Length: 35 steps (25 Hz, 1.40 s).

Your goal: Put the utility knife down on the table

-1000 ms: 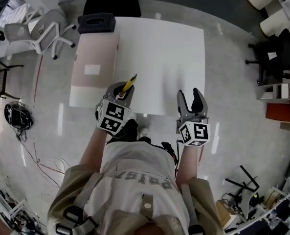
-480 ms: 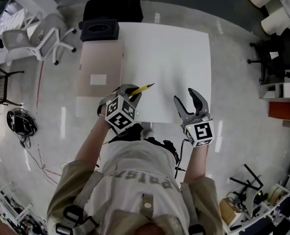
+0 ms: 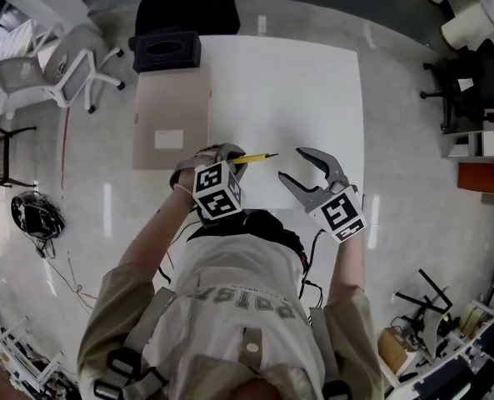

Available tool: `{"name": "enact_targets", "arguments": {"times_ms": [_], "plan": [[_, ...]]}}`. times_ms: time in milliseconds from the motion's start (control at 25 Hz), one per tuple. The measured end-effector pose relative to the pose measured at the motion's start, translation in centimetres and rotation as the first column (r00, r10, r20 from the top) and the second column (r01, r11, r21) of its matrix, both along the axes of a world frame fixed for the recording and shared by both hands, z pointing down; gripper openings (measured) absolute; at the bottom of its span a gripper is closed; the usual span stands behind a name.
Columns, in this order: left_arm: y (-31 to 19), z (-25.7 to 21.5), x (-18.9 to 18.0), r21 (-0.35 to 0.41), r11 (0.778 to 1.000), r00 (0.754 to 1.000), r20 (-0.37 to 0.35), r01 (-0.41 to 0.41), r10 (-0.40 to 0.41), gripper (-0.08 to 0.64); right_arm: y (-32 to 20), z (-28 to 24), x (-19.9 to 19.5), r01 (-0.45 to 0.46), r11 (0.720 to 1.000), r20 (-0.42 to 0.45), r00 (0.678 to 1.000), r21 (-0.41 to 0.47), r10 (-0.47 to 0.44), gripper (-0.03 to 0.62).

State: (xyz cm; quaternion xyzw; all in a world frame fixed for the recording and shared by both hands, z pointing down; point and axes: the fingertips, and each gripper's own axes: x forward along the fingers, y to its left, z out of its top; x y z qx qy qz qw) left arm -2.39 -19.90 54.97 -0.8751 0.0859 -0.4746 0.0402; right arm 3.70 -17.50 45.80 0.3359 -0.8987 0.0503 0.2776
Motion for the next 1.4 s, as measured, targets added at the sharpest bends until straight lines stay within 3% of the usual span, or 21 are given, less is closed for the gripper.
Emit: {"name": "enact_targets", "arguments": {"times_ms": [280, 480, 640, 1000, 1400], "plan": [[1.0, 1.7, 1.9, -0.004, 0.994, 0.992, 0.068, -0.106, 0.106, 0.055, 0.2, 2.7, -1.2, 0.133, 0.986, -0.140, 0.979, -0.096, -0.146, 0.242], [1.5, 2.5, 3.6, -0.017, 0.990, 0.983, 0.112, -0.142, 0.143, 0.055, 0.9, 5.0, -1.0, 0.240, 0.957, -0.235, 0.933, -0.165, -0.274, 0.232], [1.7, 3.3, 3.8, -0.003, 0.984, 0.968, 0.177, -0.178, 0.176, 0.055, 1.5, 7.0, -0.8, 0.312, 0.927, -0.312, 0.877, -0.207, -0.365, 0.199], [2.8, 4.3, 5.4, -0.031, 0.982, 0.958, 0.215, -0.188, 0.190, 0.055, 2.9, 9.6, -0.6, 0.421, 0.864, -0.350, 0.793, -0.276, -0.498, 0.152], [4.1, 5.6, 5.8, -0.090, 0.974, 0.944, 0.246, -0.206, 0.222, 0.055, 3.5, 10.6, -0.1, 0.462, 0.843, -0.343, 0.772, -0.275, -0.535, 0.092]]}}
